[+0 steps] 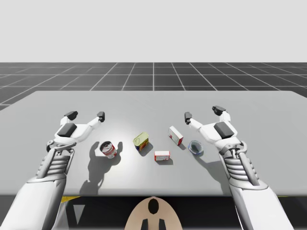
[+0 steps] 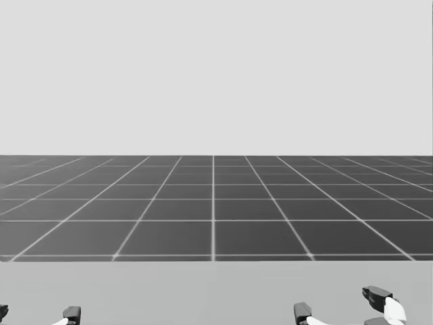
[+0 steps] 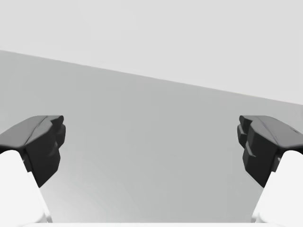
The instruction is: Lift the gelatin box off the table.
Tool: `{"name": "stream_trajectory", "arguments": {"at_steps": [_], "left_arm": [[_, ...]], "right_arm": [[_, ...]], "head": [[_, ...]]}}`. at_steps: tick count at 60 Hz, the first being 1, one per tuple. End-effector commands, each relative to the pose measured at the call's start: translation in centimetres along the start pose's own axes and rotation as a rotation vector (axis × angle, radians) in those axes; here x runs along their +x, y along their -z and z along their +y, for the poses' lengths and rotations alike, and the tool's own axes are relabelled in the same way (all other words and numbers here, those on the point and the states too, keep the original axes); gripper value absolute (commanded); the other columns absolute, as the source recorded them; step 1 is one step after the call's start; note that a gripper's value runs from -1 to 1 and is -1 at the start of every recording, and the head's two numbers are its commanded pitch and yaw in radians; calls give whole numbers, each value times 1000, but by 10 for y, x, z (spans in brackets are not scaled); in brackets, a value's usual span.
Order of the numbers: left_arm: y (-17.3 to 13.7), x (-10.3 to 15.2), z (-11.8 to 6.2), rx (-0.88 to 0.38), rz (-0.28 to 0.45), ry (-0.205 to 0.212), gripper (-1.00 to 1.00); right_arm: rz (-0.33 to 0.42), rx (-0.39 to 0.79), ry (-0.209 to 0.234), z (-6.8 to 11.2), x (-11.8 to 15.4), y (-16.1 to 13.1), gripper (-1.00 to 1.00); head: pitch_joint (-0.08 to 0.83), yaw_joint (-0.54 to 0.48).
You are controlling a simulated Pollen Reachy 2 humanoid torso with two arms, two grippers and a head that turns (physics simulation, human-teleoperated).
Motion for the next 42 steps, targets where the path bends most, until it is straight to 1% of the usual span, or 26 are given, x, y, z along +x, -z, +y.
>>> {"name": "stream_trajectory", "arguments": {"at_steps": [1,7,15,16,19,20,29,30,34,42], "left_arm": [[0,-1,-1,1,0,7,-1000],[0,-1,-1,2,-1,9,-1000],[0,-1,0,3,-2,11,-1000],[0,-1,0,3,-2,11,-1000],[0,-1,0,4,-3,12,-1000],[0,-1,0,4,-3,12,-1000],[0,-1,0,6,-8,17,-1000],[0,-1,0,7,-9,18,-1000],[1,-2,0,7,-8,20,-1000],[2,-2,0,10,-7,23,-1000]], "right_arm": [[1,-9,-8,1,-1,-1,-1000],[4,2,-9,2,1,-2,-1000],[8,-6,-3,-1,2,-1,-1000],[9,-9,-4,-1,2,-1,-1000],[9,-10,-4,-2,2,-1,-1000],[9,-11,-5,-2,2,-1,-1000],[6,-14,-10,-2,2,0,-1000],[5,-15,-11,-3,2,0,-1000],[4,-16,-11,-3,3,0,-1000],[0,-21,-15,-4,4,0,-1000]], "head": [[-3,-12],[10,-12],[74,-16],[105,-18],[138,-20],[171,-23],[298,-21],[328,-19],[370,-15],[489,-8]]}}
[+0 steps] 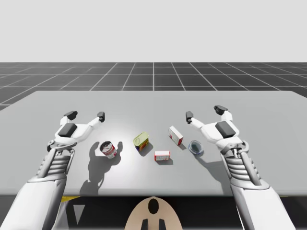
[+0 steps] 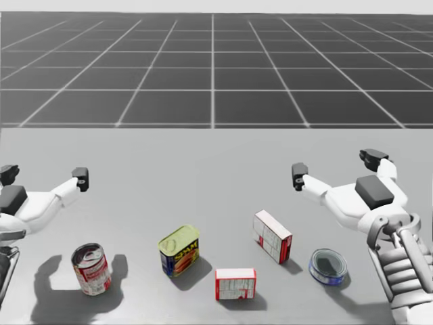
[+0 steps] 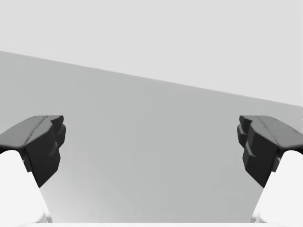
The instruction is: Lift the gelatin box off the table.
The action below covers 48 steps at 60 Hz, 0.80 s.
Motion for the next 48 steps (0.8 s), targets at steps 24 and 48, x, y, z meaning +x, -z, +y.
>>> {"name": "stream_trajectory", "arguments": {"at_steps": [24,48], "left_arm": [[1,-1,1,6,-3,13,-1000],[1,0,2,12,-8,9,-1000]], "right_arm": [[-9,-3,-9,-1,3,-1,-1000],[35,93,125,26,26,-43,-1000]], "head": [[716,-43],[723,-64]]}}
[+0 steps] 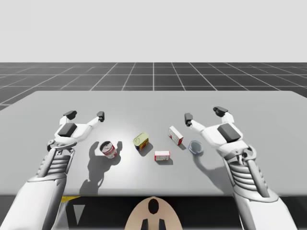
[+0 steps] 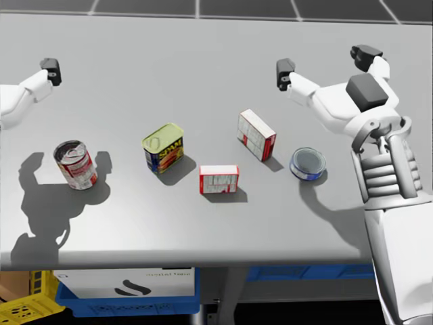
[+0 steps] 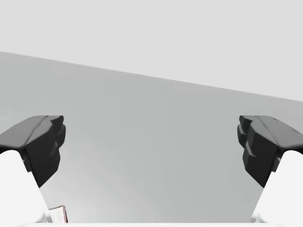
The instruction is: Lift the gelatin box off the table.
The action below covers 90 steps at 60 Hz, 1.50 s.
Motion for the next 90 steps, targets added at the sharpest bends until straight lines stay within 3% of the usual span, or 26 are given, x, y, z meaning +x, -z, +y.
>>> {"name": "stream_trajectory", "arguments": {"at_steps": [1,6,15,33,40,56,58,63,80,90], "left_arm": [[0,1,1,4,-2,-2,-1000],[-1,0,0,7,-2,-1,-1000],[0,0,0,12,-2,2,-1000],[1,-2,0,18,-2,14,-1000],[2,-3,1,19,-1,17,-1000],[2,-3,1,23,-3,25,-1000],[2,-3,1,25,-5,27,-1000],[2,-3,0,27,-7,32,-1000],[1,-2,0,33,-15,40,-1000],[1,-1,0,33,-18,39,-1000]], "right_arm": [[38,46,88,20,10,-28,-1000],[57,74,105,44,12,-53,-1000],[93,83,84,91,2,-95,-1000],[154,176,165,137,-26,-131,-1000],[176,182,182,148,-38,-130,-1000],[227,114,269,164,-62,-105,-1000],[231,67,345,170,-64,-103,-1000],[238,83,319,176,-69,-98,-1000],[265,83,336,191,-76,-84,-1000],[256,58,319,201,-74,-72,-1000]], "head": [[724,-64],[727,-63],[725,-64],[725,-61],[725,-60],[727,-55],[727,-54],[727,-52],[726,-47],[724,-46]]}}
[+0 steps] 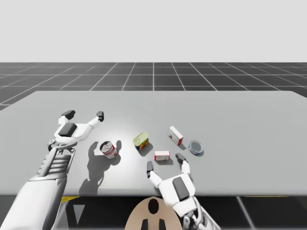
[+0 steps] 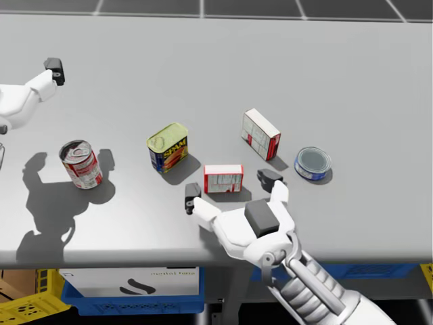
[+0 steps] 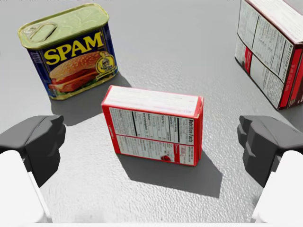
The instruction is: Lift the gelatin box off the table.
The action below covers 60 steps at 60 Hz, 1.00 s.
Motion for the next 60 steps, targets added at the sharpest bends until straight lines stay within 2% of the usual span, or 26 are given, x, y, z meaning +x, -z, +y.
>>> {"name": "stream_trajectory", "arguments": {"at_steps": [1,11,25,32,33,34,36,50,60], "left_arm": [[-1,1,0,1,-3,0,-1000],[-1,1,0,3,-6,1,-1000],[-2,2,-1,3,-12,5,-1000],[-2,2,-1,3,-13,6,-1000],[-2,3,-2,2,-13,6,-1000],[-2,3,-2,2,-13,6,-1000],[-2,2,-2,1,-13,6,-1000],[-3,2,-3,1,-13,8,-1000],[-3,2,-3,1,-14,10,-1000]], "right_arm": [[-30,-3,159,43,12,16,-1000],[-29,-46,153,50,12,29,-1000],[-9,-31,167,62,9,39,-1000],[-15,-19,155,64,8,41,-1000],[-29,-35,158,64,7,42,-240],[-31,-37,160,64,6,42,119],[-27,-35,159,64,6,41,988],[-31,-43,153,63,5,41,1000],[-34,-41,150,63,3,41,1000]], "head": [[724,-46],[725,-44],[724,-47],[723,-46],[723,-46],[722,-46],[722,-46],[690,-45],[556,-38]]}}
